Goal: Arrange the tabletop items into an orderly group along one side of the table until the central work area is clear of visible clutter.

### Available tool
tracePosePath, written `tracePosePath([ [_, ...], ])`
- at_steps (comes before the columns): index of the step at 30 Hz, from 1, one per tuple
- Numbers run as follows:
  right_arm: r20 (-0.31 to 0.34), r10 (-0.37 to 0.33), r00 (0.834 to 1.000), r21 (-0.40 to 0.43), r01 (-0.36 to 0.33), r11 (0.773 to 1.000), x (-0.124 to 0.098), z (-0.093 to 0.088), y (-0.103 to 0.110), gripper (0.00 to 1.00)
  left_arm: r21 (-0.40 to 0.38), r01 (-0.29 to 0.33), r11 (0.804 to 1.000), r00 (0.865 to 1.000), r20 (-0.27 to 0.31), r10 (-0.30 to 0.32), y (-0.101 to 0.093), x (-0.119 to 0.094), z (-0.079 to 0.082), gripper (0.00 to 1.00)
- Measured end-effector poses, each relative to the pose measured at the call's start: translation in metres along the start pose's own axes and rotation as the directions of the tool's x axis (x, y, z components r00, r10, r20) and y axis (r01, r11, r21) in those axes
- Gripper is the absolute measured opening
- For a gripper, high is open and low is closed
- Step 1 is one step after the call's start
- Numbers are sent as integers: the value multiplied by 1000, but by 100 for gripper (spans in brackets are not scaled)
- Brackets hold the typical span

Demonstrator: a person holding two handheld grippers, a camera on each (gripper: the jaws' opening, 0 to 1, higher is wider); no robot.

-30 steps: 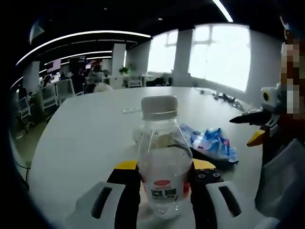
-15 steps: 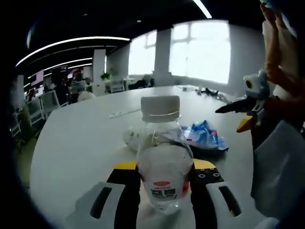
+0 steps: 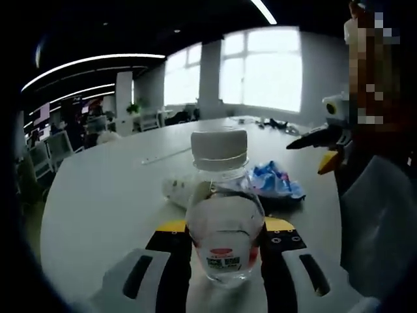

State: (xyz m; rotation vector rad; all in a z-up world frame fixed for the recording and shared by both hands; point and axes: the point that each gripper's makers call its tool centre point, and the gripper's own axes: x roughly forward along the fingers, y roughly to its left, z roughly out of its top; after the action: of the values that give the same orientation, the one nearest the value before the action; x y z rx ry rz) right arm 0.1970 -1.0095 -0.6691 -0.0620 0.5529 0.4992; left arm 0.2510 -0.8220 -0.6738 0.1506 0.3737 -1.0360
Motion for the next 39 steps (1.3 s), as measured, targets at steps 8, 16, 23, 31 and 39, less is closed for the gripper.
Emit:
tracePosePath([
  [8,-3,-1,1000,-9,1,1000,0,1,2,93,20,21,1000,1000,2,-21,-5,1,-3,40],
  [16,-6,-2,1000,-11,2,1000,-1,0,1,93,13,12,1000,1000,14,-13,-5,1,-4,45],
  [23,-2,-2,1000,-11,2,1000,-1,0,0,93,-66,-57,996,993,95,63,0,1,9,69],
  [31,-2,2,1000,-16,-2,1000,-1,0,1,94,-194,-182,964,969,129,209,9,0,16,98],
  [39,0,1,1000,-17,-1,1000,-1,0,1,94,-268,-306,914,929,127,348,15,-6,21,100],
])
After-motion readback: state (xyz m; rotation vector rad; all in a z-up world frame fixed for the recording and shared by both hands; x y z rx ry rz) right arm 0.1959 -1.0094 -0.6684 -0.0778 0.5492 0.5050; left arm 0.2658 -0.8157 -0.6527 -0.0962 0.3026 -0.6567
